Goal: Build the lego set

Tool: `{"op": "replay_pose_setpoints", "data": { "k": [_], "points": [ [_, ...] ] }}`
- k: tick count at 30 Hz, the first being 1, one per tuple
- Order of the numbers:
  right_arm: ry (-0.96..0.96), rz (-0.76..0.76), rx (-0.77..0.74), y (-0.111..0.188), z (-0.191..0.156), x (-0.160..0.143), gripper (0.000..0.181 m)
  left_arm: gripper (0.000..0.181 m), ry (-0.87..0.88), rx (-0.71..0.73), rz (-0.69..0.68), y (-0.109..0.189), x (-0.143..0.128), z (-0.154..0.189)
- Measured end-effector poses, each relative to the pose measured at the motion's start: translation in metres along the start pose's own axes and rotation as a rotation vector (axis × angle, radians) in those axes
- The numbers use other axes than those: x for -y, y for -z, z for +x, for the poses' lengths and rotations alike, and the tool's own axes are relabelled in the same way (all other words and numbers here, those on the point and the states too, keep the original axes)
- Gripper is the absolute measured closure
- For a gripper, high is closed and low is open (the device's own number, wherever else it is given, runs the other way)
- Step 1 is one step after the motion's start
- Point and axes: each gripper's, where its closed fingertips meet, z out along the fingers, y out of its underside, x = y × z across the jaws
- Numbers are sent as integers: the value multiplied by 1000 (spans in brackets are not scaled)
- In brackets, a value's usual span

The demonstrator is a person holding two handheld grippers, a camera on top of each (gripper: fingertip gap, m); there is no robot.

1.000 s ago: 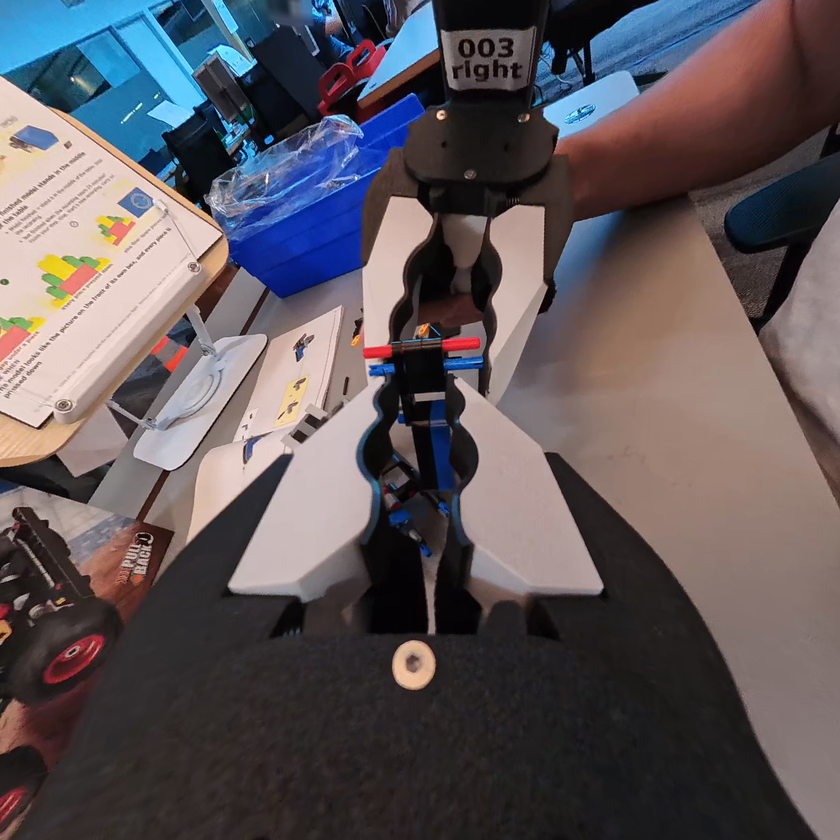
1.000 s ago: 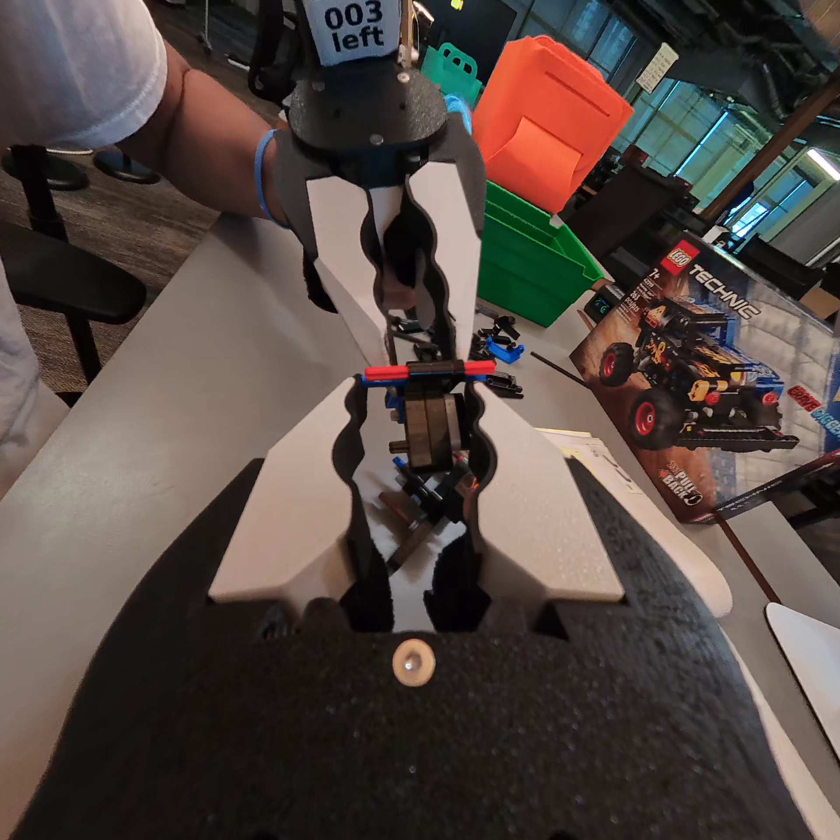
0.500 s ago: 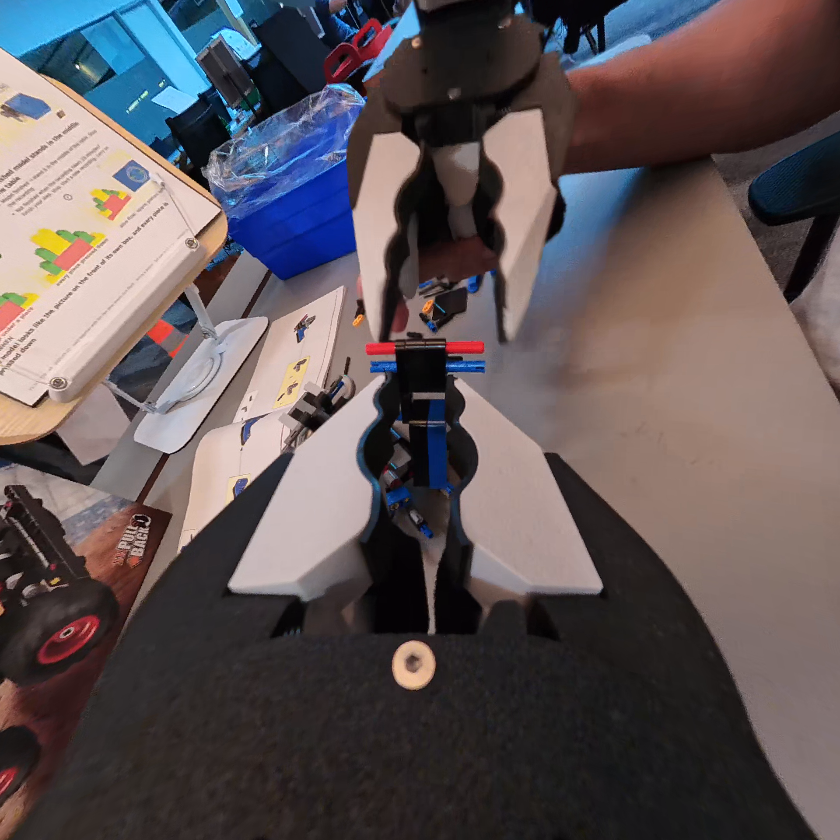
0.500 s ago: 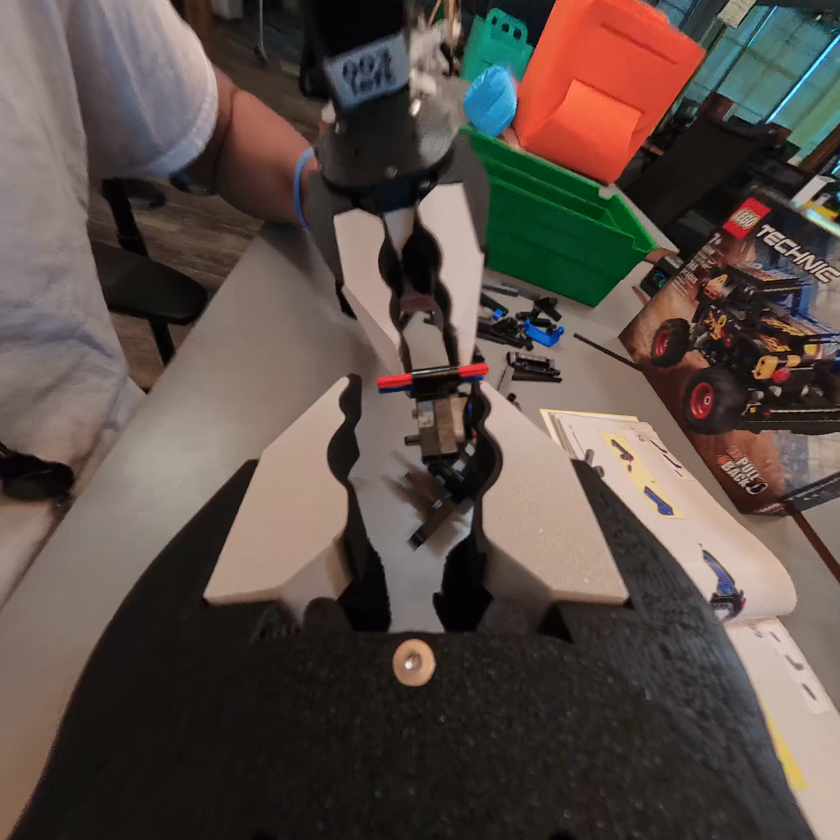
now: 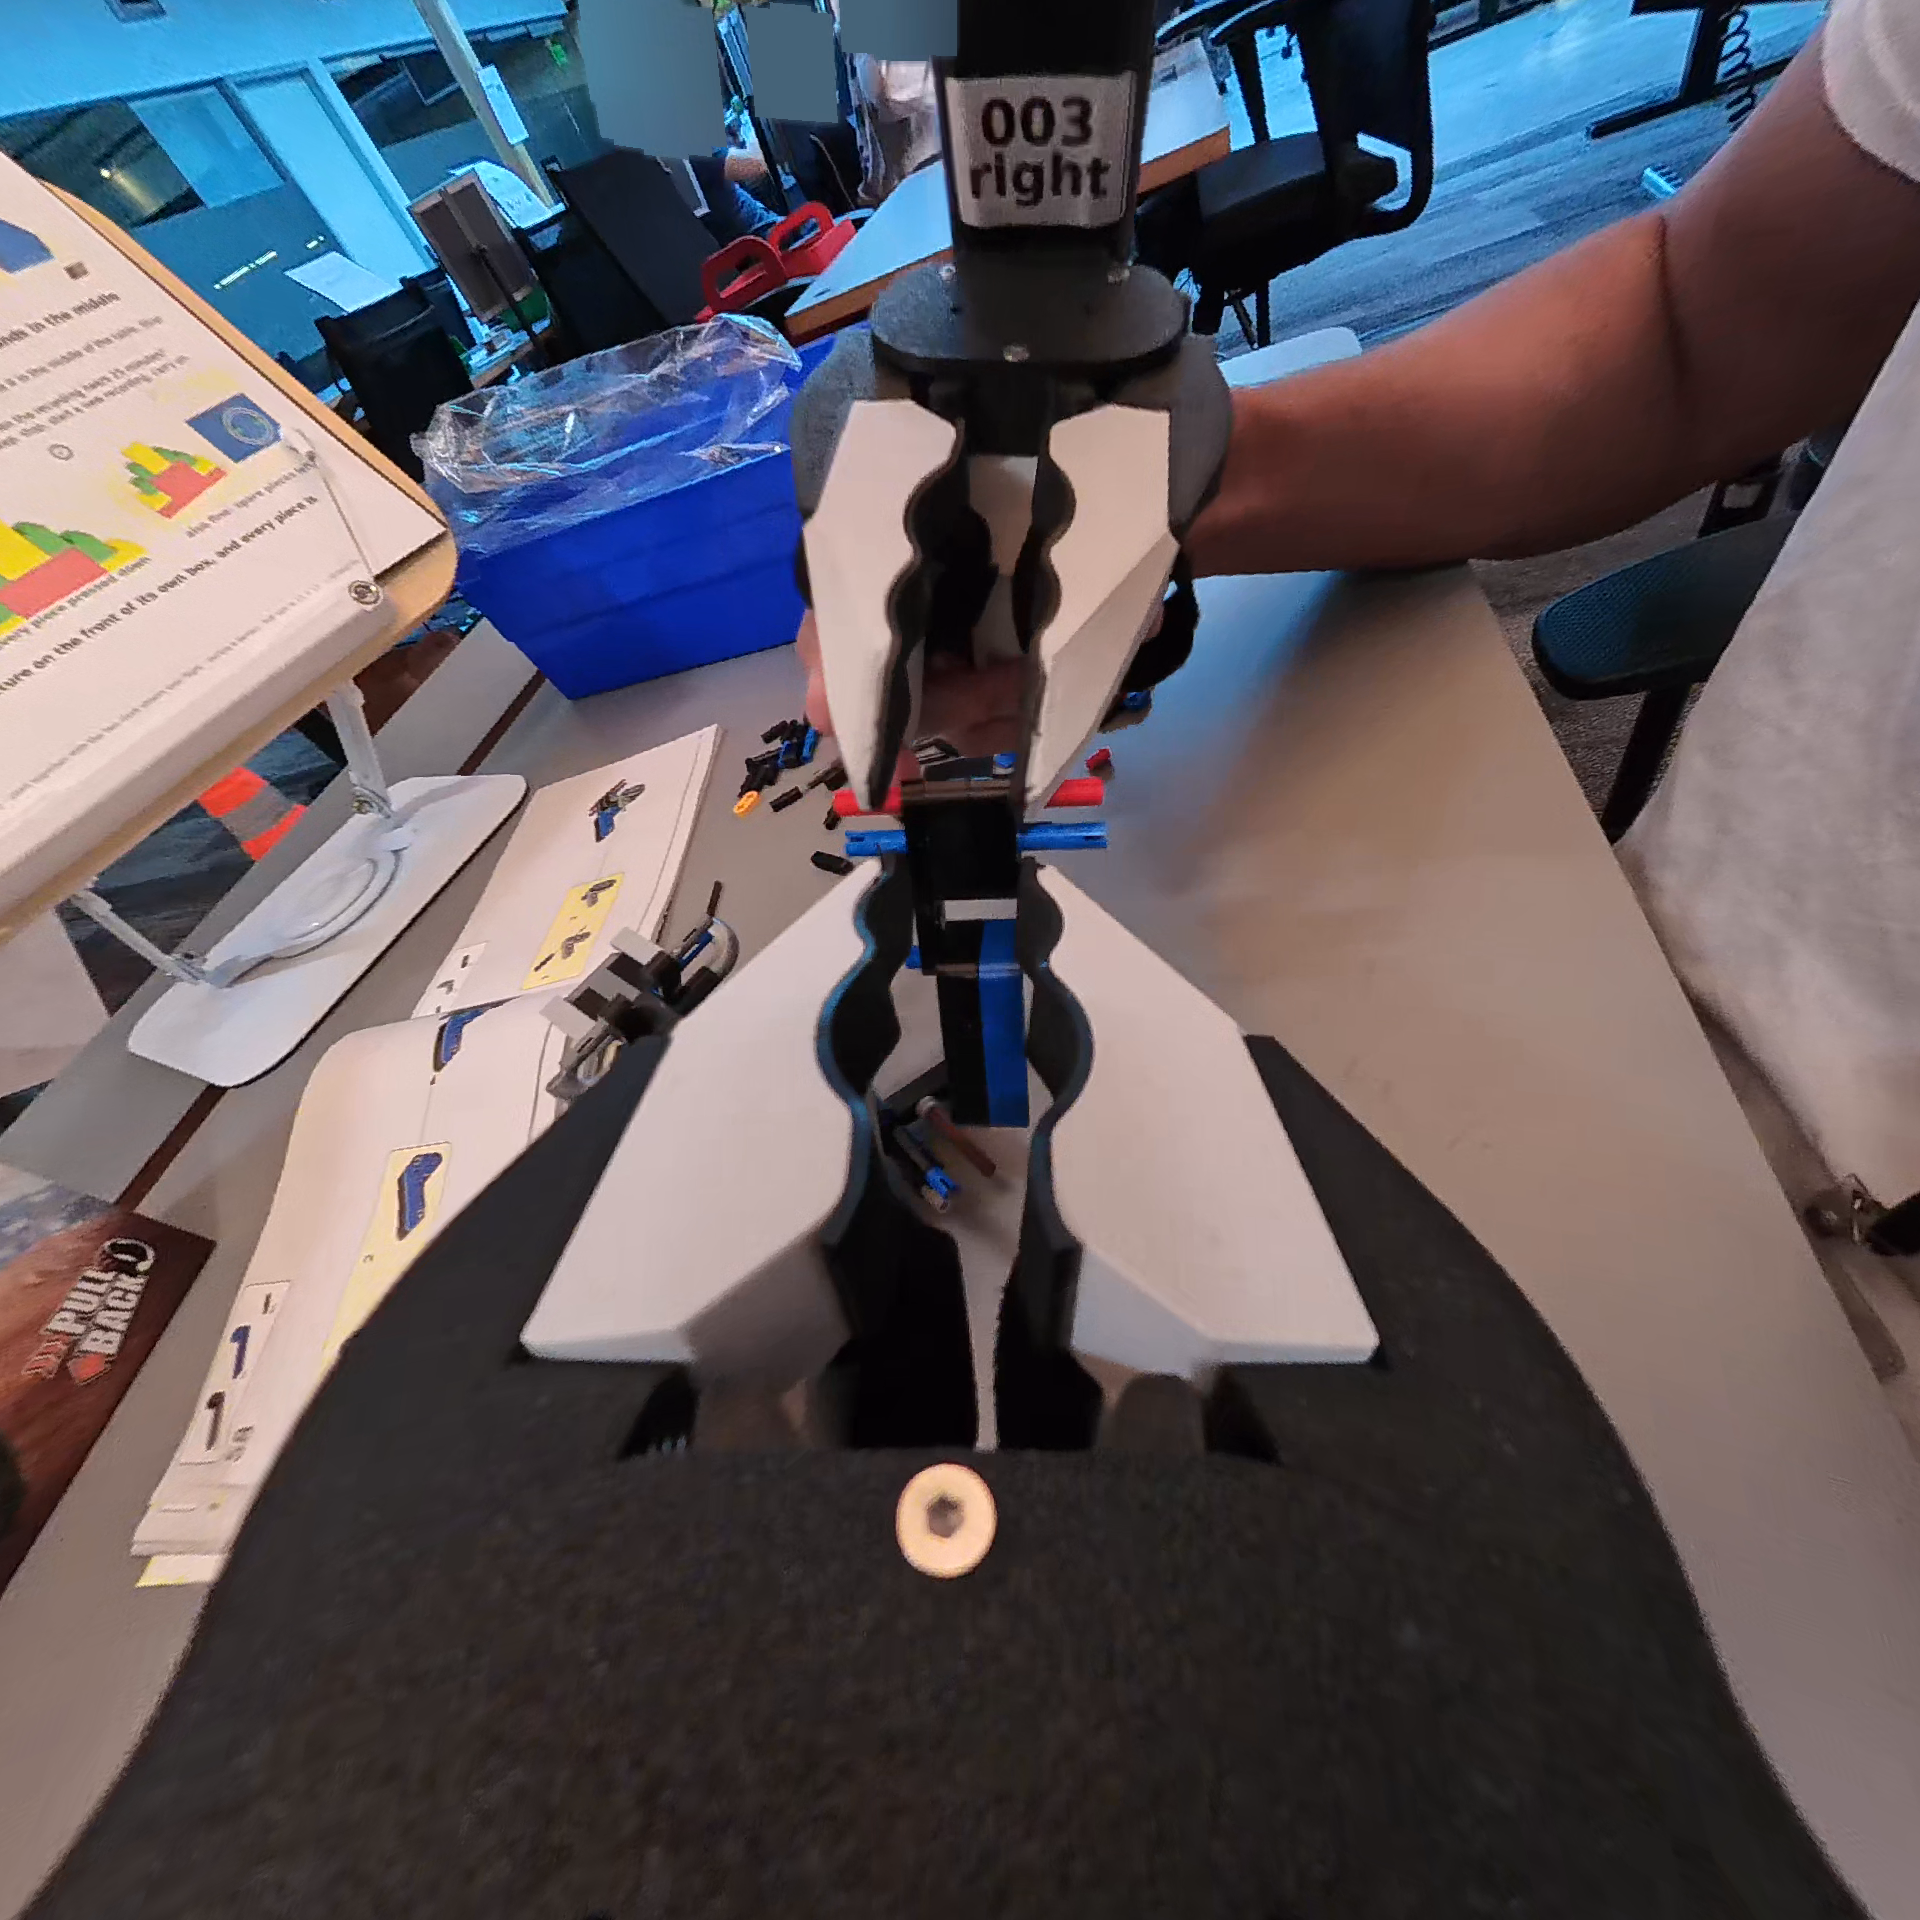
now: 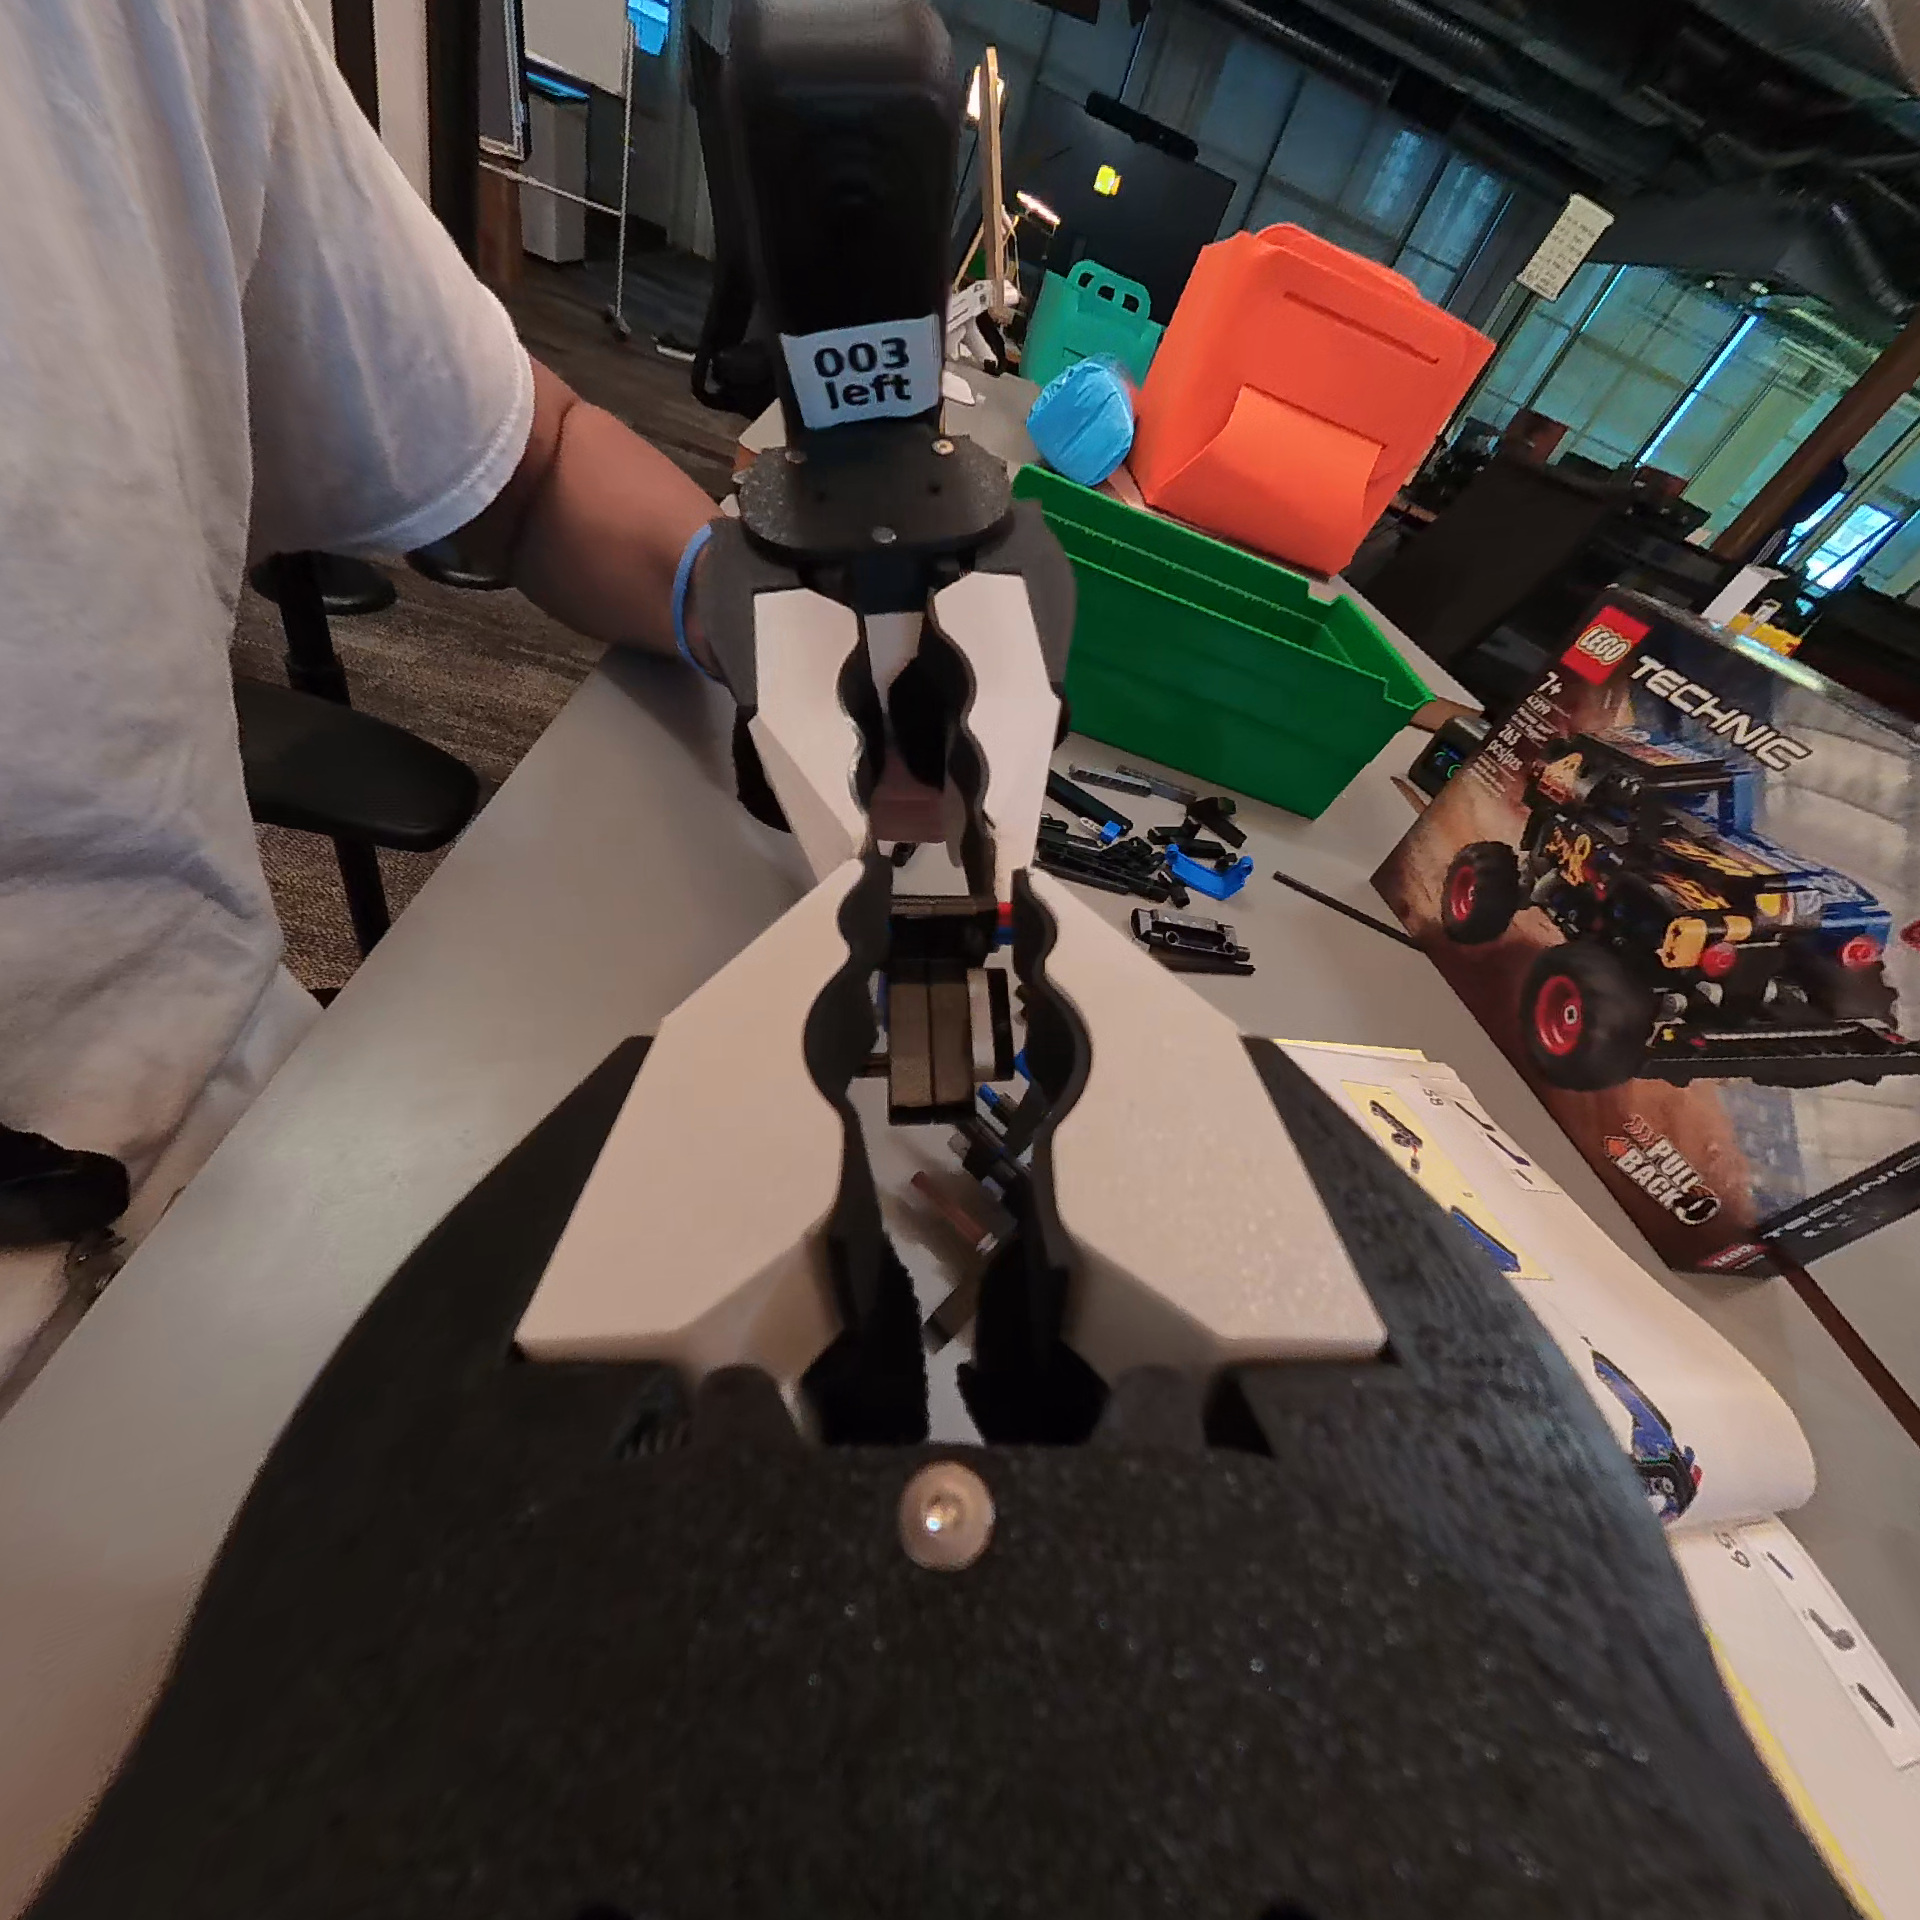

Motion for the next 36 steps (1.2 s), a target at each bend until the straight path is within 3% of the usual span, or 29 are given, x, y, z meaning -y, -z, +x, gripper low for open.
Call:
{"op": "replay_pose_setpoints", "data": {
  "k": [11,25,36],
  "points": [
    [63,66,-40,7,6,2,160,163,85,-6,59,2,0,-4],
    [8,-35,57,8,-5,-11,160,163,-122,53,7,1,-5,0],
    [-3,-64,88,6,-10,-15,164,163,-151,47,-5,-2,-8,5]
  ]
}}
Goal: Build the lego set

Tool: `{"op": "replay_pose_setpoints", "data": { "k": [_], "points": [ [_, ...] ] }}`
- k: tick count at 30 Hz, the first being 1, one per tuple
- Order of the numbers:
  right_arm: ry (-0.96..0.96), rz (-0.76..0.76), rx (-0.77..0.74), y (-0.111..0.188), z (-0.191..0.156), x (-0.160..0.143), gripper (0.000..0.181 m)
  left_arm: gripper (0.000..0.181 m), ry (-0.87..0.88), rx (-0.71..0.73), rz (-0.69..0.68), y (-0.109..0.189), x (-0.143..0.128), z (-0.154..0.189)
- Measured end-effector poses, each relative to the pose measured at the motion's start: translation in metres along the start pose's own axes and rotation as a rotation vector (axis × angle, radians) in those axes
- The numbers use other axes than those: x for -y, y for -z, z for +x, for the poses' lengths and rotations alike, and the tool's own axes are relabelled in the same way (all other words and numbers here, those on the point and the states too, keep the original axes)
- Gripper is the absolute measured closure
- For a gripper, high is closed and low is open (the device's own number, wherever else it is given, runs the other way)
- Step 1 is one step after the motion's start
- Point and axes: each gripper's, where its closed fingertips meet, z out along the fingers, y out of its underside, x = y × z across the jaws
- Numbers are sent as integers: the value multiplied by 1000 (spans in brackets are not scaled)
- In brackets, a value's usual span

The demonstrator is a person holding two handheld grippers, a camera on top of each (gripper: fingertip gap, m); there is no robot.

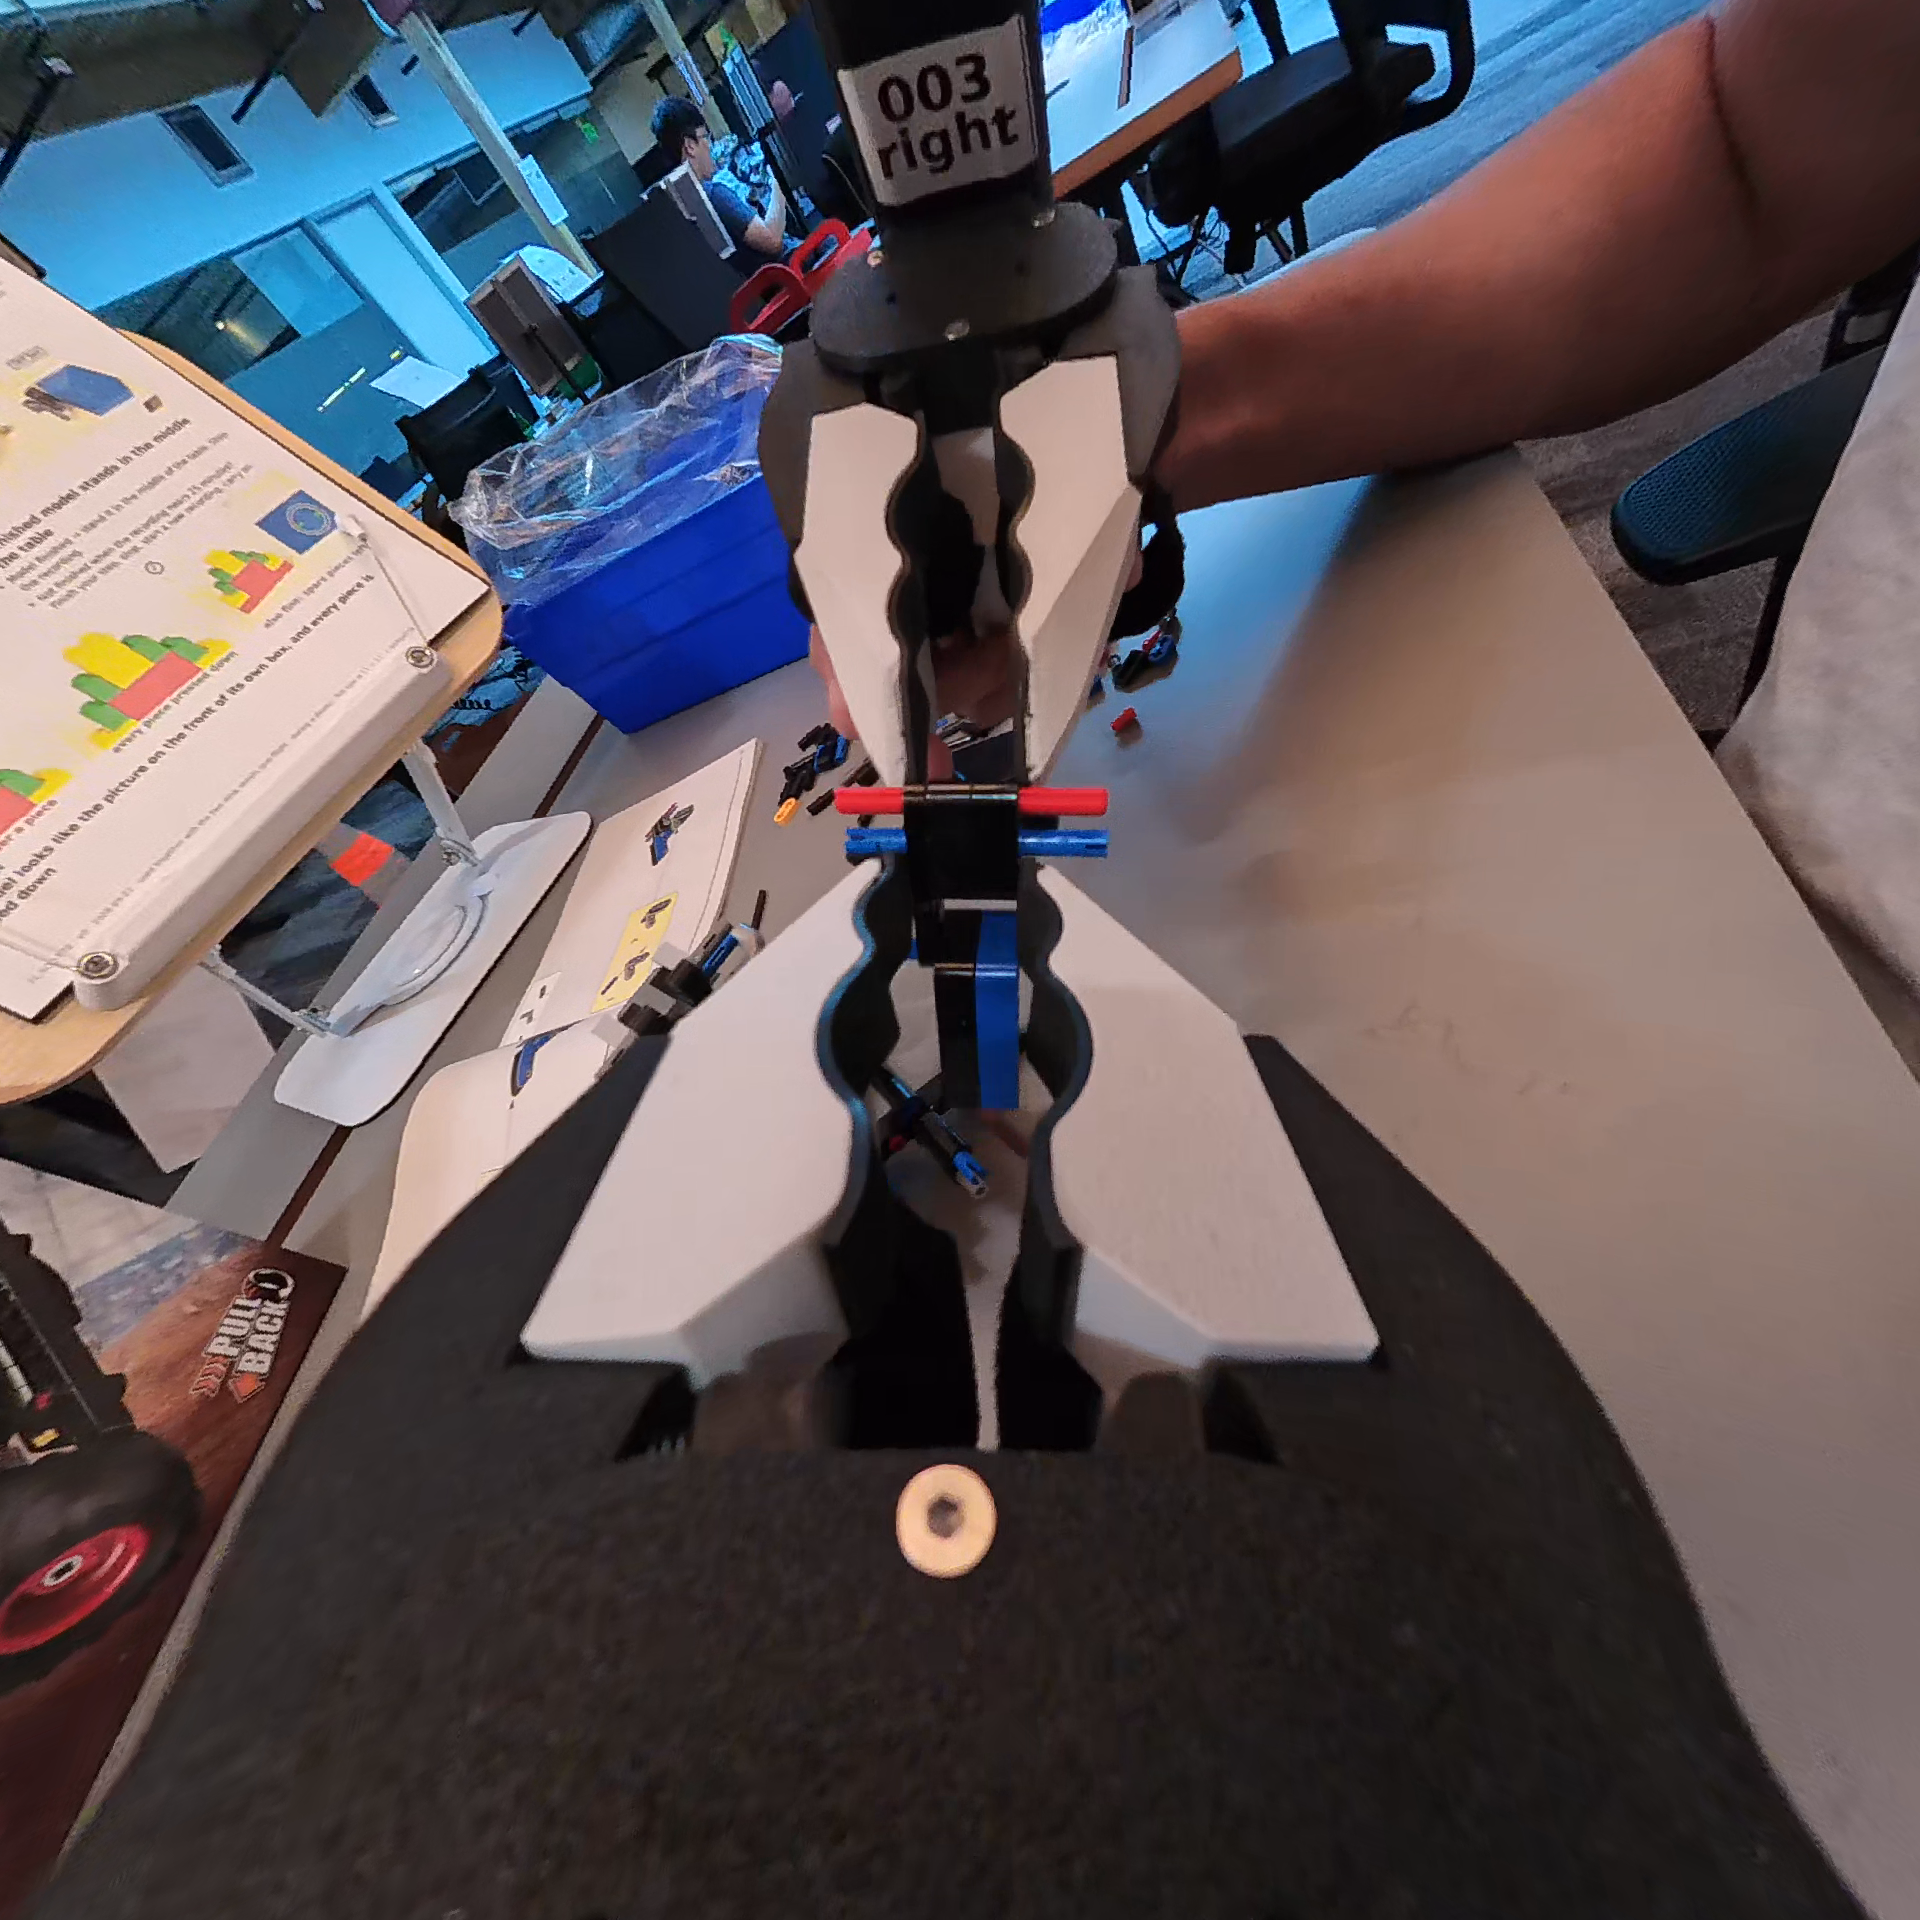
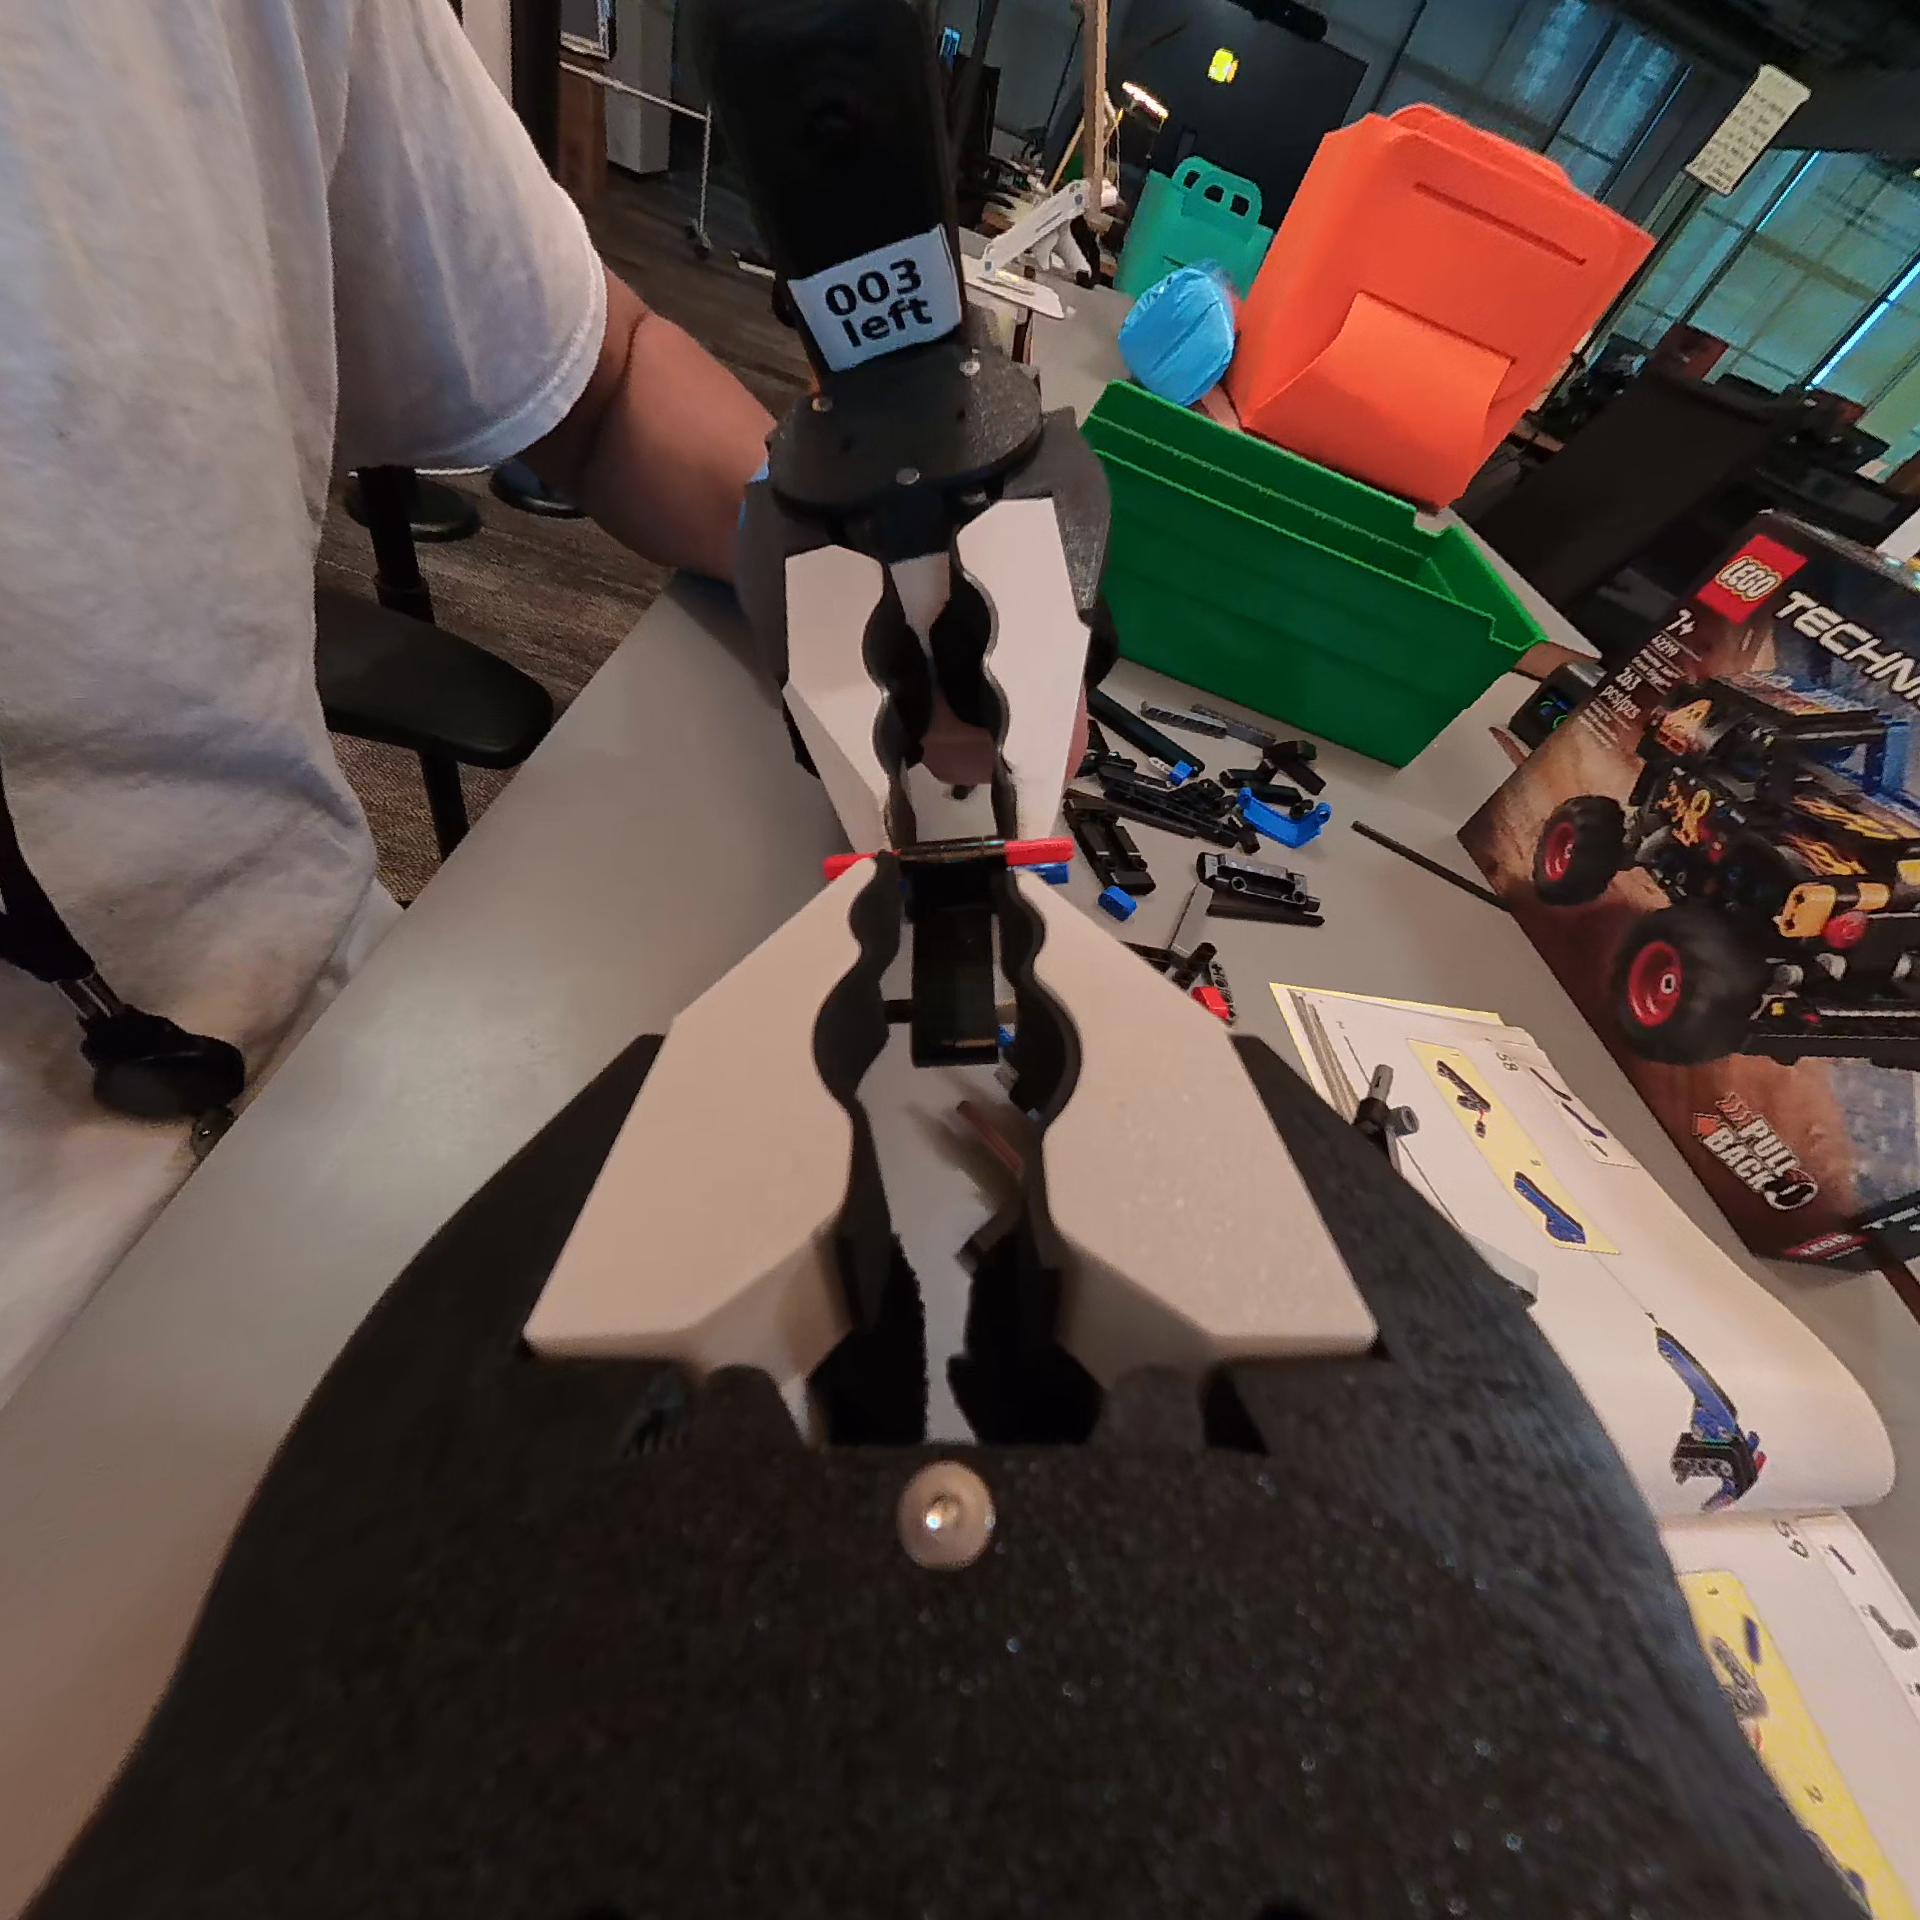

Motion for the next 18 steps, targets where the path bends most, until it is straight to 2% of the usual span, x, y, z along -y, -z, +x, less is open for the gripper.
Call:
{"op": "replay_pose_setpoints", "data": {
  "k": [4,7,10,18],
  "points": [
    [11,7,-28,-1,3,3,164,164,21,12,31,3,2,-4],
    [15,-49,-64,-1,9,-3,147,164,53,18,96,8,8,-9],
    [68,-116,-102,-8,9,-9,144,164,50,-6,113,7,7,-4],
    [351,-451,-225,-13,13,-43,154,164,-213,88,-101,-11,-21,0]
  ]
}}
